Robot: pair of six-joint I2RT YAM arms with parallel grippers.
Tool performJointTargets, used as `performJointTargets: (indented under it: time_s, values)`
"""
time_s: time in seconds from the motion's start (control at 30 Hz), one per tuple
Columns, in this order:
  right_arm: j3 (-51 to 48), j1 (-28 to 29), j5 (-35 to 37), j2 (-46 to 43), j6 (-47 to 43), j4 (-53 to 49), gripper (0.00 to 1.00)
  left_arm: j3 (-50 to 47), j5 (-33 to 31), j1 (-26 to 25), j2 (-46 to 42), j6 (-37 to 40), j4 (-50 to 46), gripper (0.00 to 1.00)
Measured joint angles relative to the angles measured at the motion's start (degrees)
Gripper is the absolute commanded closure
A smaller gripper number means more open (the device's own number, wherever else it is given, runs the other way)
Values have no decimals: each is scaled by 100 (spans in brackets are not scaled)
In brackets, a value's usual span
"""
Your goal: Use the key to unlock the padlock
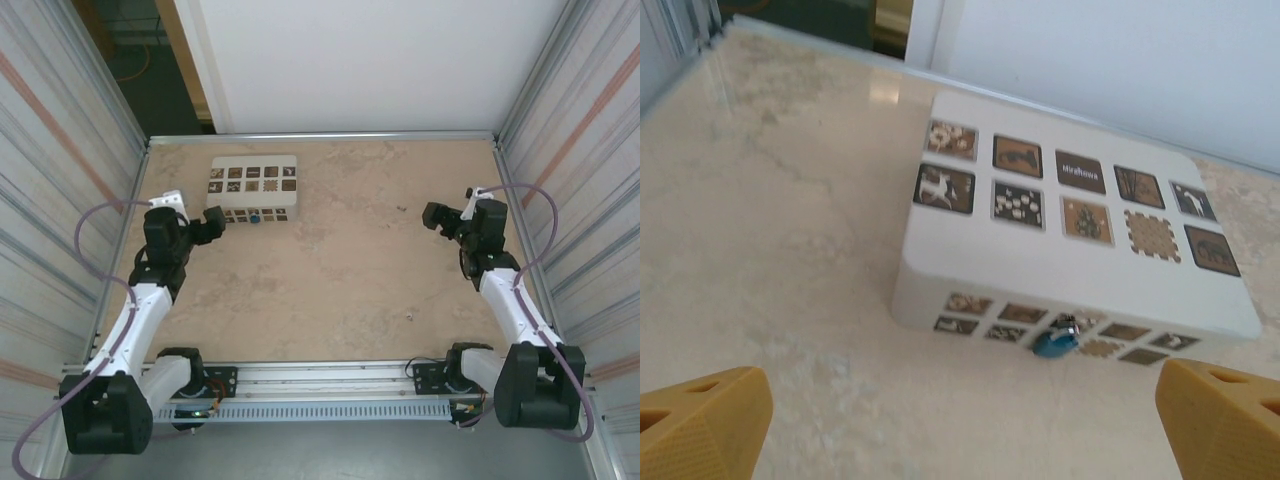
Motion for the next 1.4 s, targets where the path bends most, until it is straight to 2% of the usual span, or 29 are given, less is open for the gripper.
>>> performJointTargets:
  time_s: [0.17,0.4,0.7,0.9,1.27,1.4]
  values:
    - [63,251,-516,-37,584,-730,1,212,358,155,129,-474,-466,1]
    - [63,815,-855,-26,1174,-940,1,859,1303,927,1401,-986,-442,1]
    - [125,1185,-859,50,1228,-1012,1,2317,2157,1182,3364,-828,-76,1]
    - [149,1196,-898,26,1189,-1010,1,3222,2868,1390,4562,-667,133,8]
    - [173,1215,-979,-251,868,-1331,1,5080,3821,1388,6120,-273,-304,17]
    - [236,1147,-988,-330,743,-1471,1,5418,3998,1388,6430,-175,-459,18]
